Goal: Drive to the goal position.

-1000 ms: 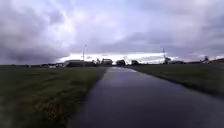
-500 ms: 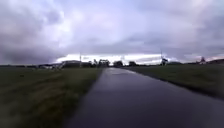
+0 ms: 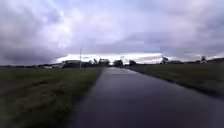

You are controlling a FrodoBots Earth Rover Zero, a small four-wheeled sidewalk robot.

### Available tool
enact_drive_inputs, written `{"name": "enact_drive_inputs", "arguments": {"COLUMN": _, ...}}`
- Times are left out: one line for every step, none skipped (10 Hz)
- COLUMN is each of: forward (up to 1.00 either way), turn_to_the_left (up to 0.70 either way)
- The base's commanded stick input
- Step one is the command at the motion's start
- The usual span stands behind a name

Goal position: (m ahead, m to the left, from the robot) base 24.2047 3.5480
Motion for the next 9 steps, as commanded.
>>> {"name": "enact_drive_inputs", "arguments": {"forward": 0.70, "turn_to_the_left": 0.00}}
{"name": "enact_drive_inputs", "arguments": {"forward": 0.70, "turn_to_the_left": 0.00}}
{"name": "enact_drive_inputs", "arguments": {"forward": 0.70, "turn_to_the_left": 0.00}}
{"name": "enact_drive_inputs", "arguments": {"forward": 0.70, "turn_to_the_left": -0.19}}
{"name": "enact_drive_inputs", "arguments": {"forward": 0.70, "turn_to_the_left": -0.27}}
{"name": "enact_drive_inputs", "arguments": {"forward": 0.70, "turn_to_the_left": -0.27}}
{"name": "enact_drive_inputs", "arguments": {"forward": 0.70, "turn_to_the_left": -0.27}}
{"name": "enact_drive_inputs", "arguments": {"forward": 0.70, "turn_to_the_left": -0.27}}
{"name": "enact_drive_inputs", "arguments": {"forward": 0.70, "turn_to_the_left": -0.21}}
